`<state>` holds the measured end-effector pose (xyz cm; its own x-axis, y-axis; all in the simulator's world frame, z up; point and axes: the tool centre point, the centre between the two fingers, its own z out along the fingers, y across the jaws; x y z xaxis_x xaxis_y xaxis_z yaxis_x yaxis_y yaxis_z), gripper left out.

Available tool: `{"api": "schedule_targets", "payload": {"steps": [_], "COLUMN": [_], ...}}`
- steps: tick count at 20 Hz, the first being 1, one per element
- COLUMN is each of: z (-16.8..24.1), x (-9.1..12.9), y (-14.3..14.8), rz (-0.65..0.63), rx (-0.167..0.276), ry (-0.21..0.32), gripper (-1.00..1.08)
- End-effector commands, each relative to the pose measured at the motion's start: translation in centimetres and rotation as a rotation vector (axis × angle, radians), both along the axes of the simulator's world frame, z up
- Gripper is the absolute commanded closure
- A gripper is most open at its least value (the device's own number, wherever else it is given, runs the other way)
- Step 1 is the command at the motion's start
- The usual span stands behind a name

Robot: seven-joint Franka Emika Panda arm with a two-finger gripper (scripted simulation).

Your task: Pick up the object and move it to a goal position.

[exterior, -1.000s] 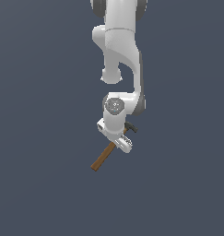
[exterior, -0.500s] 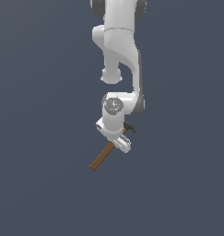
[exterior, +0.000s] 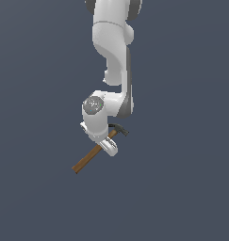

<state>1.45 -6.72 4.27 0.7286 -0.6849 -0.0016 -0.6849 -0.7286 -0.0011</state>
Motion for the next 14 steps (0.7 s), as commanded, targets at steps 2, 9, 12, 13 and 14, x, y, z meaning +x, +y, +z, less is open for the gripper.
{"api": "schedule_targets", "payload": {"steps": [2,9,12,13,14], "z": [1.4,3.4,3.8,3.9,4.0], "x": [0.6,1.6,1.9,1.9,2.0], "y": [-4.0,-10.2,-11.6,-11.9,-12.1], "rz": [-0.002,-0.002,-0.002,-0.002,-0.002], "rx": [-0.001,-0.002,-0.002,-0.002,-0.002], "ry": [-0.002,-0.001,-0.001,-0.001,-0.001], "gripper": [1.08,1.08,1.08,1.08,1.08]}}
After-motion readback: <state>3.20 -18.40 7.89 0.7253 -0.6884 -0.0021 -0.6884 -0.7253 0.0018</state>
